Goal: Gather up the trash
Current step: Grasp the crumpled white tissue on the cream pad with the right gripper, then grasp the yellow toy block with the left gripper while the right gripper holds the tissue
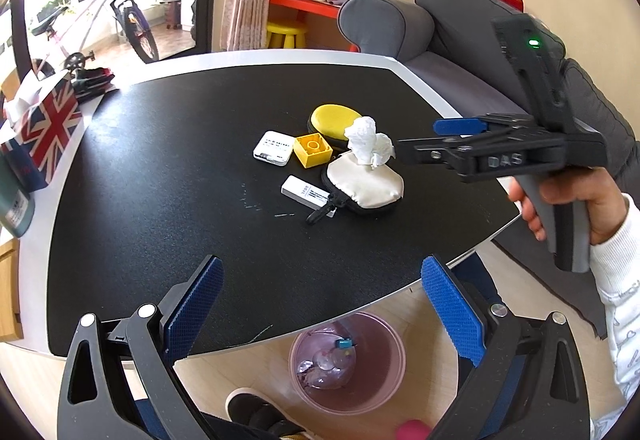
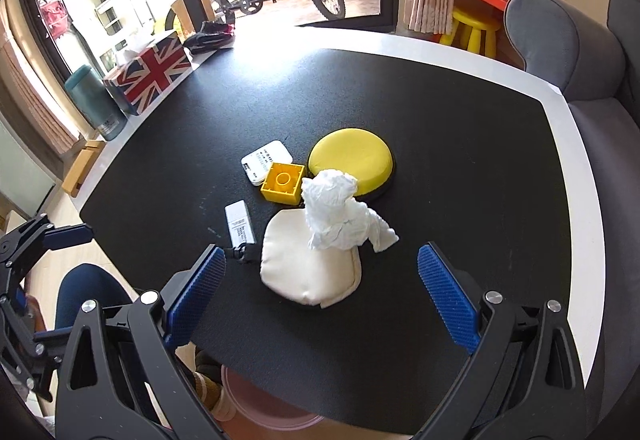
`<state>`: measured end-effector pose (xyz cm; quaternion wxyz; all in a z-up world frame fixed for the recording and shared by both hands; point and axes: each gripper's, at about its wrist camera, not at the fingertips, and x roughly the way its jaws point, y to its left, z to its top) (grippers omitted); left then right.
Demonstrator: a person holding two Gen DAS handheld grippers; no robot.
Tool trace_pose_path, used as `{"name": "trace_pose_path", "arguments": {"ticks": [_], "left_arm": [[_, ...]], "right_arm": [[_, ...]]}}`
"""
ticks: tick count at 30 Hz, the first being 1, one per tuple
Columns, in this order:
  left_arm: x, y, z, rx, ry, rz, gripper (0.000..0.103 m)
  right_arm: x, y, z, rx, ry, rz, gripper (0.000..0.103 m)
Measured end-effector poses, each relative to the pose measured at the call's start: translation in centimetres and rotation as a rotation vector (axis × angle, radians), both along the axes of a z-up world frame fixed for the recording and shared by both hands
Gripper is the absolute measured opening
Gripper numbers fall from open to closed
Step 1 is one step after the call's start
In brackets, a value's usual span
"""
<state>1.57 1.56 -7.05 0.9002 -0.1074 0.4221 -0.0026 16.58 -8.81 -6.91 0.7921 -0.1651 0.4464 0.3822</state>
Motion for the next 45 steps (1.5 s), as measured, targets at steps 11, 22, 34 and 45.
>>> {"name": "trace_pose_path", "arguments": {"ticks": [11, 22, 34, 45], "left_arm": [[-0.2, 0.8, -0.5, -0.007, 0.010, 0.015, 0.095], [0.0, 1.3, -0.7, -0.016, 0.016, 0.020, 0.095], [1.9, 1.5, -0.1, -0.007, 0.007, 0.017, 0.095], [6.7, 1.6, -0.2, -0.001, 0.042, 0.025, 0.095]], "right_arm": [[2.9, 2.8, -3.1, -0.060, 0.046, 0.018, 0.086], [3.6, 4.0, -4.2, -0.100, 0.053, 0.022, 0.022], [2.7, 1.8, -2.0, -0.033, 0.038, -0.027, 0.015], [0.9, -1.5, -0.5, -0.014, 0.019, -0.067, 0.015]]}}
